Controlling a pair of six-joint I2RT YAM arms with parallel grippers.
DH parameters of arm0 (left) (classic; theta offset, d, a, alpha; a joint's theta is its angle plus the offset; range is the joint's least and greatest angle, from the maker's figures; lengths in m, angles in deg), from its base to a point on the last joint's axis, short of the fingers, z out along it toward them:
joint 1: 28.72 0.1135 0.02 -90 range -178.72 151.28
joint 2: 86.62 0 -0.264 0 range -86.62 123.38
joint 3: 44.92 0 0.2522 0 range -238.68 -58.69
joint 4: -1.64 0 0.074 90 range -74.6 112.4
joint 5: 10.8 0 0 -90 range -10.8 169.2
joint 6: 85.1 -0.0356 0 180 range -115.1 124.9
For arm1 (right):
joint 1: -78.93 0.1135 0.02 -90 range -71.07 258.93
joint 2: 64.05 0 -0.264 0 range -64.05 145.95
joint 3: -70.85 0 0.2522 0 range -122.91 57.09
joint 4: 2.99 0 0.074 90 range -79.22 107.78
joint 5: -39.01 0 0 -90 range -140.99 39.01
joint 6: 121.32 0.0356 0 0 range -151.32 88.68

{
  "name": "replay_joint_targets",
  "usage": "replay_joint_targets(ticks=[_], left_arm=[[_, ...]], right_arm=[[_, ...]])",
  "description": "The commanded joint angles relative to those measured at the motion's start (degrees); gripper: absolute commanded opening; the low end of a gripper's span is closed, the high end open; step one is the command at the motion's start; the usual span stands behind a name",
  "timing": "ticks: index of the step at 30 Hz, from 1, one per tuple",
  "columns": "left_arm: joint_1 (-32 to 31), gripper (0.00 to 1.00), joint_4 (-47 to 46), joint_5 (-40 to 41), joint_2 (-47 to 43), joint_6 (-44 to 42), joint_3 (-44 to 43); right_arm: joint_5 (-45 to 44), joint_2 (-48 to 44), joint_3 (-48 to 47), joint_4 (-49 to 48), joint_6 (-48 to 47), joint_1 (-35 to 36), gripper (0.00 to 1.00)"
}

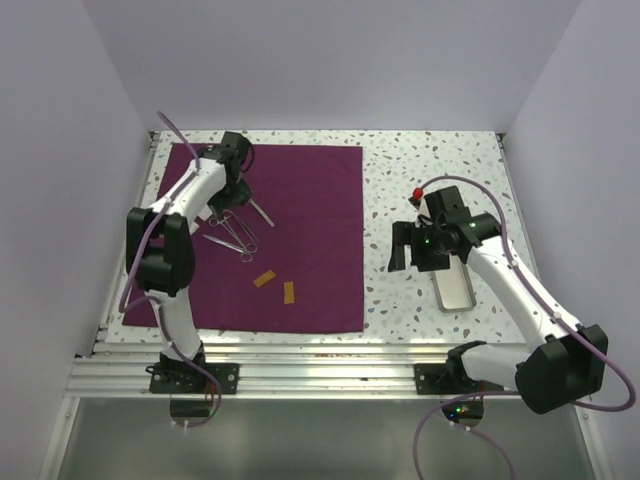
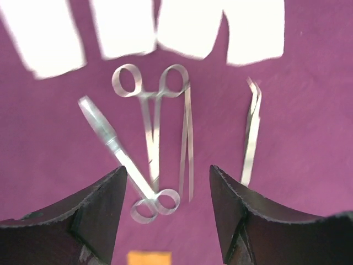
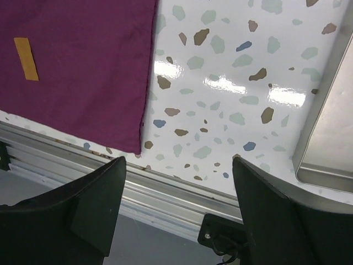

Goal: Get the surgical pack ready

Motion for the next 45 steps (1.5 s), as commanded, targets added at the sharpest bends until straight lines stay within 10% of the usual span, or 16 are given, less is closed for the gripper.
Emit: replay_joint_targets(ticks=[1, 30, 40, 45], left_arm=[[-0.2, 0.64, -0.7, 3.1, 5.9, 1.7, -6.3], [2.5, 0.35, -6.6, 1.1, 16.1, 0.4, -6.4], [3.4, 0.0, -7.3, -0.1, 16.1, -0.1, -5.9], [3.0, 0.0, -5.2, -1.9, 10.2, -1.0, -7.0]], right_arm=[[1.9, 1.4, 1.2, -2.7, -0.4, 0.3, 0.82], [2.8, 7.0, -0.4, -4.1, 0.0, 0.3, 0.82], [2.7, 8.4, -1.6, -4.1, -0.4, 0.3, 0.81], [3.3, 10.0, -4.7, -2.9, -1.5, 0.3, 0.84]])
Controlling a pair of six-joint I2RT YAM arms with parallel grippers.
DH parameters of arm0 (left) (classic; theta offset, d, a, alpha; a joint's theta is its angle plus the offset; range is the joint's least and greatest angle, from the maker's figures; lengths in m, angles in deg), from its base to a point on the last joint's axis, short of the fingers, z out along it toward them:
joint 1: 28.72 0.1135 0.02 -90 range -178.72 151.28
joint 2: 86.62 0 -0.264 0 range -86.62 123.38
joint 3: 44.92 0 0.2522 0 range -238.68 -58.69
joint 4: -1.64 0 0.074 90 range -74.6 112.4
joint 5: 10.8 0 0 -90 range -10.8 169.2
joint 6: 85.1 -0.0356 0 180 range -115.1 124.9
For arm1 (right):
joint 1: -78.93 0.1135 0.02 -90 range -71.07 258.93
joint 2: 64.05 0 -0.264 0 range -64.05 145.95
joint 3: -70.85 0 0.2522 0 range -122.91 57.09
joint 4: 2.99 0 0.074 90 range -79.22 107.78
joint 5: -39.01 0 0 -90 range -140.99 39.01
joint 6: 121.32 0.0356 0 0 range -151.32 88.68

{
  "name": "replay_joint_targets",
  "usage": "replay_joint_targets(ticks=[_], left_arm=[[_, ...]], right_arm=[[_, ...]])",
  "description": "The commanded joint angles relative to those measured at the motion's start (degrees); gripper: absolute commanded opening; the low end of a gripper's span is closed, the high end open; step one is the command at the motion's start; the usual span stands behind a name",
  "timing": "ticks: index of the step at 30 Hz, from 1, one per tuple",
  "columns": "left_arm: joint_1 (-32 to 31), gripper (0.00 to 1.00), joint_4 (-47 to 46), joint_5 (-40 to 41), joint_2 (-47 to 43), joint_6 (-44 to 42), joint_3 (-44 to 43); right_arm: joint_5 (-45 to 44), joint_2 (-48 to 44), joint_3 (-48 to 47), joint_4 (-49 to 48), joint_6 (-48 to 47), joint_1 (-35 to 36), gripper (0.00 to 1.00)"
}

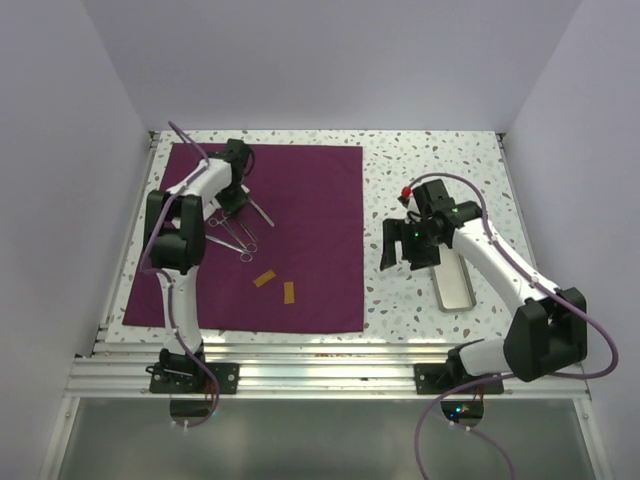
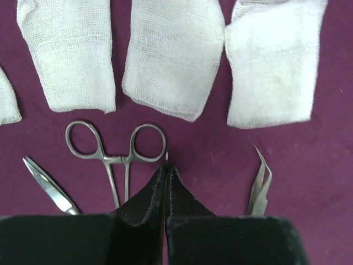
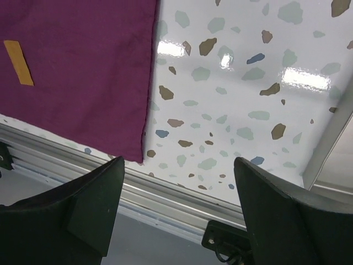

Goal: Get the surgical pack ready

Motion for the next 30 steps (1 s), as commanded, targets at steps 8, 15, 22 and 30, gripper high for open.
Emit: replay_joint_targets(ticks=[8, 15, 22, 30], left_arm=[[-0.8, 0.0, -2.3, -15.4, -22.8, -10.4, 7.0], [-3.2, 0.0, -27.7, -54.1, -39.8, -10.5, 31.9], [-7.9, 0.0, -42.0, -61.5, -49.2, -5.8, 41.1], [-10.4, 0.0, -45.2, -60.5, -51.5, -2.0, 44.1]], right_arm=[[17.3, 4.5, -9.4, -5.3, -1.4, 1.4, 0.92], [36.0, 7.7, -9.7, -24.1, 8.1, 6.5, 0.96], [38.3, 11.5, -7.7, -40.7, 21.3, 13.5, 0.9], [34.4, 13.3, -4.7, -47.9, 28.4, 16.3, 0.82]])
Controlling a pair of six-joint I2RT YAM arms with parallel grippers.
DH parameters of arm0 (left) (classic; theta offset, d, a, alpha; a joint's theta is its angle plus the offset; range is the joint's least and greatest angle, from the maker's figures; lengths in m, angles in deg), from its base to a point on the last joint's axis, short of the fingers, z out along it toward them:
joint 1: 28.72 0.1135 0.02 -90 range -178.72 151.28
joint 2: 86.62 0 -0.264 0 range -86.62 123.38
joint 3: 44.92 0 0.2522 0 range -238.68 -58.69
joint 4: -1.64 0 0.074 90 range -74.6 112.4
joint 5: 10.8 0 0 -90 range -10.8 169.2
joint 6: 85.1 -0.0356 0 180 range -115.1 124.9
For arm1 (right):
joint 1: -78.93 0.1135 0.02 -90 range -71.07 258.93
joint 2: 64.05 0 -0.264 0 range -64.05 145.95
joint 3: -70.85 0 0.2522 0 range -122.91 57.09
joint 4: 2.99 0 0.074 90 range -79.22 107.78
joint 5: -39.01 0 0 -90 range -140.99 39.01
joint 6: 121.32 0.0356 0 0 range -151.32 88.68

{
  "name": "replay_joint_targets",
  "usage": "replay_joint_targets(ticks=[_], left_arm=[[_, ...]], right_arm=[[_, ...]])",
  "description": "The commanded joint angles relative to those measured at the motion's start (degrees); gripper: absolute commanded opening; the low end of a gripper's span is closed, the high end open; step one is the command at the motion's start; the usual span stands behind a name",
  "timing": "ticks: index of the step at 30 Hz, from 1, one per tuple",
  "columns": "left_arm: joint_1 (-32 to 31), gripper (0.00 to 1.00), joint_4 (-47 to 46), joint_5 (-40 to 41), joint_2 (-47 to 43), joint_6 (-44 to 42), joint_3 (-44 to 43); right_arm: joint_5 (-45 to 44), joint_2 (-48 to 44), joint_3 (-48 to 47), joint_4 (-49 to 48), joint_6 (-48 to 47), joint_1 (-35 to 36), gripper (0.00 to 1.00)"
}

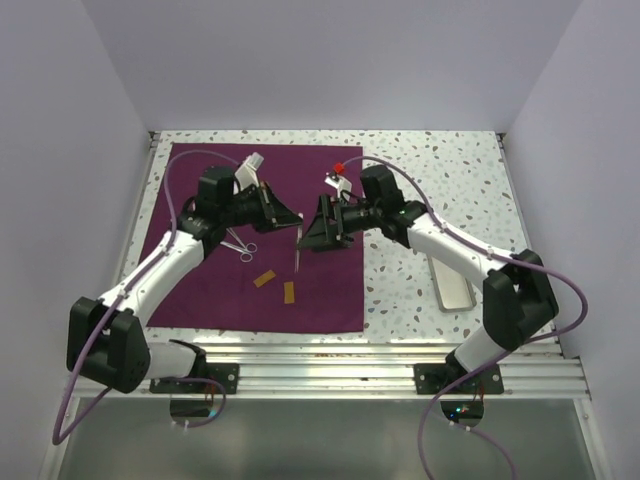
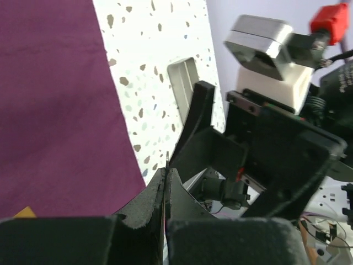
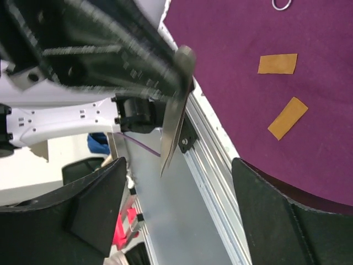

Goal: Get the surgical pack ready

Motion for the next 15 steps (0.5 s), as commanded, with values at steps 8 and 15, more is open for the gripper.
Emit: replay_joint_targets(ticks=[8, 15], left_arm=[[-3.2, 0.0, -8.3, -1.9, -0.9, 5.4, 2.3], [-3.2, 0.14, -12.2, -3.0, 1.8, 7.1, 2.1]], right_arm=[[-3.6, 1.4, 2.5, -9.3, 8.4, 1.4, 0.63], [-6.3, 1.9, 2.4, -3.7, 6.0, 1.2, 0.0]])
